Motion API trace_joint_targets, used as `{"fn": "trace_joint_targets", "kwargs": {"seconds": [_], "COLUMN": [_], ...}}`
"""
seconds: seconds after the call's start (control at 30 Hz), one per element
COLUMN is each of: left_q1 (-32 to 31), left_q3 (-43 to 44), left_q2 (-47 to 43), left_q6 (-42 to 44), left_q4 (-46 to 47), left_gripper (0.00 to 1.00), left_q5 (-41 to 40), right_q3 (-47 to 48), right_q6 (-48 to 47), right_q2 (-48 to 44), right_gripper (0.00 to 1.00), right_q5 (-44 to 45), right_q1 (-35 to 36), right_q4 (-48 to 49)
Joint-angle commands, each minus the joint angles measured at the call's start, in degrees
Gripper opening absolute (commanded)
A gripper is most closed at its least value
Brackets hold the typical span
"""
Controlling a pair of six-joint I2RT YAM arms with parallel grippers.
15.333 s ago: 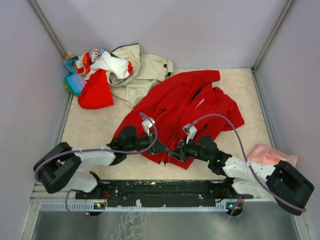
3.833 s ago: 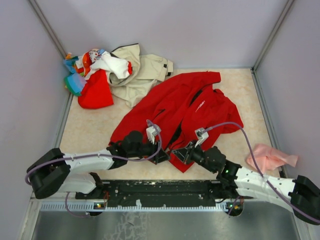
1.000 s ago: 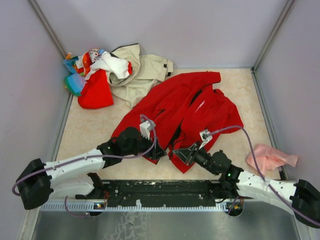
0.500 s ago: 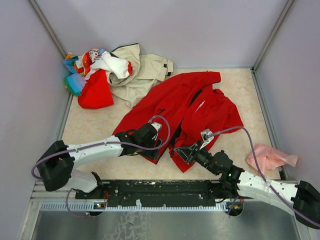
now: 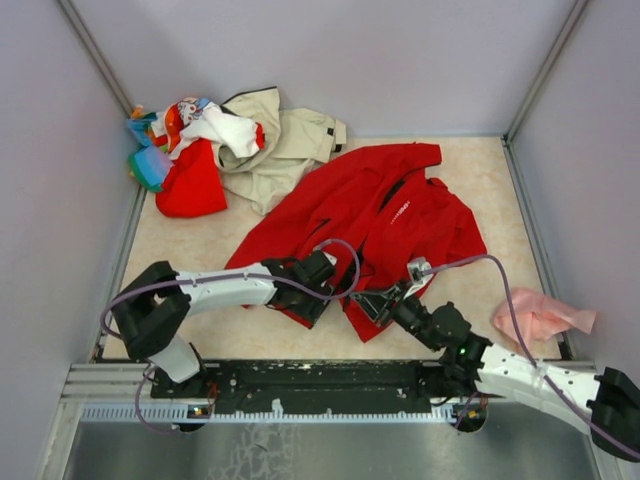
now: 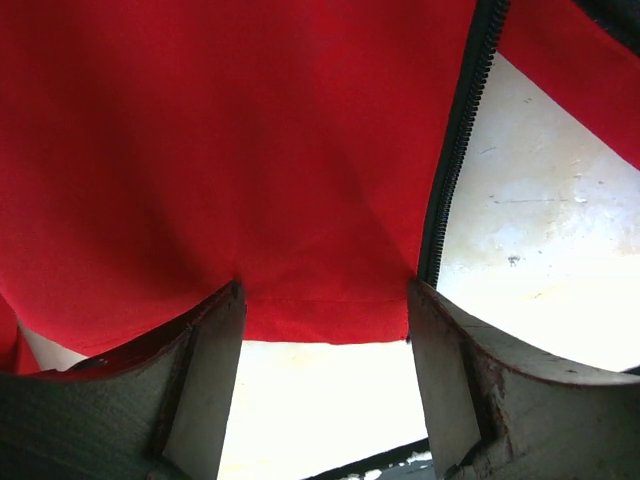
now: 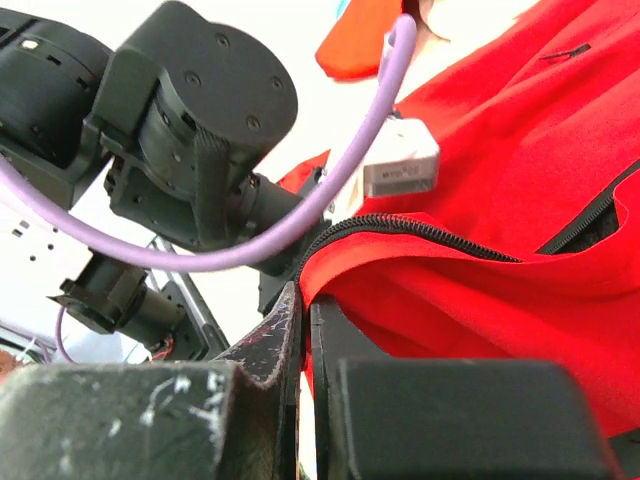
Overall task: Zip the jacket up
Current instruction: Pick up the jacket from the center of the board.
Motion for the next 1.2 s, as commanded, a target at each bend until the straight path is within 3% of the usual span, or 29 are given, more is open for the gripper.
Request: {"fn": "trace_joint_targets", "kwargs": {"seconds": [0.0, 0.17, 0.37, 0.87, 1.1, 1.17], "left_q1": [-2.3, -3.9, -5.0, -4.4, -3.1, -2.4], "left_q3": [2.3, 2.4, -0.4, -6.2, -7.9, -9.1], "left_q2": [2.7, 5.8, 9.0, 15.5, 9.1, 5.9], "left_q6": [-1.9, -3.9, -5.5, -4.5, -4.3, -4.6], "left_q4": [-5.4, -6.9, -4.1, 6.9, 10.2, 12.0], "left_gripper": [0.71, 0.71, 0.66, 0.27, 0.00, 0.00], "left_q5": [-4.6, -7.1, -4.3, 5.2, 6.7, 7.5], "right_q3": [-6.1, -6.2, -6.2, -5.8, -5.1, -4.8], "right_q6": [-1.3, -1.0, -0.7, -0.4, -0.5, -0.5], "right_q2": [-2.2, -3.7, -4.7, -4.9, -4.9, -4.9], "right_gripper": [0.00, 0.00, 0.00, 0.00, 0.00, 0.00], "right_q5": [2.4, 2.5, 2.7, 3.0, 3.1, 3.1], "right_q1": [0.1, 0.0, 0.1, 0.1, 0.1, 0.1], "right_q4": [2.6, 1.5, 0.4, -0.3, -1.8, -1.8]}}
